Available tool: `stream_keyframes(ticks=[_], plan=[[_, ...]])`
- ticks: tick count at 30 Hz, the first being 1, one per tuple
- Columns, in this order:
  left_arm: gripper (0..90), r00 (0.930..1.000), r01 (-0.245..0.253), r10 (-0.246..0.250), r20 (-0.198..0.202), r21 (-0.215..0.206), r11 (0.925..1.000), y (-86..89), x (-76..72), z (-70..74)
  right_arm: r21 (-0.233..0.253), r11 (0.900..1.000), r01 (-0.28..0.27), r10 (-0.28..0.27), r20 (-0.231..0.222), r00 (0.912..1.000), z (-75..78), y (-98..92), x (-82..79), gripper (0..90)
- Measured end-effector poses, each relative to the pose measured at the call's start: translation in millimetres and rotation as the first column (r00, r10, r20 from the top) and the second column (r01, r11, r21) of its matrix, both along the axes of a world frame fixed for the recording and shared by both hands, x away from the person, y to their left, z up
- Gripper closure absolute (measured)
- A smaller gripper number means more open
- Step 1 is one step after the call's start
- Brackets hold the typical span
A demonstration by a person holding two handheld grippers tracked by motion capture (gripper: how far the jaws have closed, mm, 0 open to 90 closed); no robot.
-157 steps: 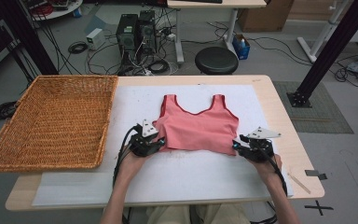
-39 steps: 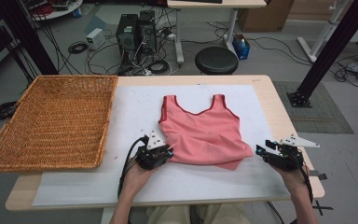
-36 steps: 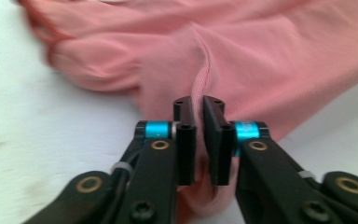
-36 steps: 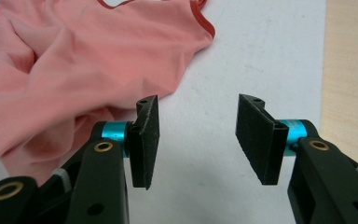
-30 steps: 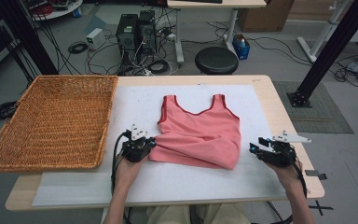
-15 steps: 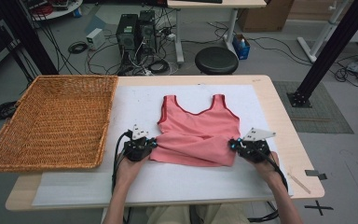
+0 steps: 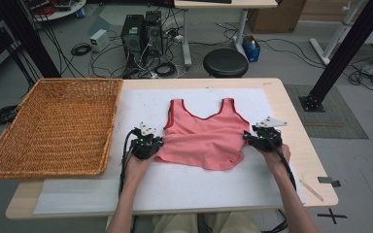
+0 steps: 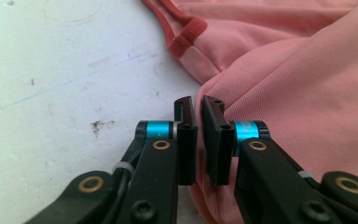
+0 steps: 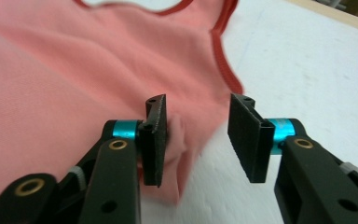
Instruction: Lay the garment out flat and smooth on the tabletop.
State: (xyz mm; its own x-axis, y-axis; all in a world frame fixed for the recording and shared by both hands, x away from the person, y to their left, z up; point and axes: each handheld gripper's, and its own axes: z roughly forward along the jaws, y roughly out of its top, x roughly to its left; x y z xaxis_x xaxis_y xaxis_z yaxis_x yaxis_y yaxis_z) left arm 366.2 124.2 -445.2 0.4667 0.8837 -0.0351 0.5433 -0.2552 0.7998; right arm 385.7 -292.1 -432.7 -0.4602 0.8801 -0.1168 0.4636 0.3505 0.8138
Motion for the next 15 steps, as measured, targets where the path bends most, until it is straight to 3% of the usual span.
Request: stream_keyframes(ticks=[2,4,6,8,10,14,15], plan=[[81.0,0.9999,0.0,0.001,0.017,-0.01,0.9999,1.9,-3.4,3.6,0.049,0.999,-0.005,0.003,0.036,0.9993,5.5,-6.9,-15.7,60.1],[81.0,0.9997,0.001,-0.001,0.026,-0.028,0.9996,3.8,-5.8,6.2,0.077,0.995,-0.058,0.055,0.03,0.998,6.3,-10.8,-29.3,62.0],[78.6,0.9995,0.001,0.0,0.031,-0.032,0.9995,4.7,-7.9,7.6,0.066,0.988,-0.142,0.143,-0.009,0.9897,3.3,-9.2,-39.8,63.5],[75.7,0.9993,0.004,-0.003,0.037,-0.029,0.9996,5.4,-10.8,8.5,0.036,0.975,-0.217,0.219,-0.067,0.9734,-2.2,-4.2,-46.7,63.5],[72.2,0.9989,0.008,-0.007,0.047,-0.034,0.9994,5.1,-13.5,8.4,0.022,0.962,-0.272,0.273,-0.108,0.9561,-8.6,0.9,-48.6,62.9],[63.9,0.9977,0.005,-0.002,0.068,-0.04,0.9992,5.3,-18.8,9.3,0.024,0.958,-0.284,0.285,-0.116,0.9515,-14.9,7.3,-41.6,60.4],[61.6,0.9966,0.006,-0.002,0.083,-0.057,0.9983,7.1,-23.1,11.0,0.043,0.949,-0.313,0.316,-0.105,0.943,-16.5,12.4,-36.0,60.2]])
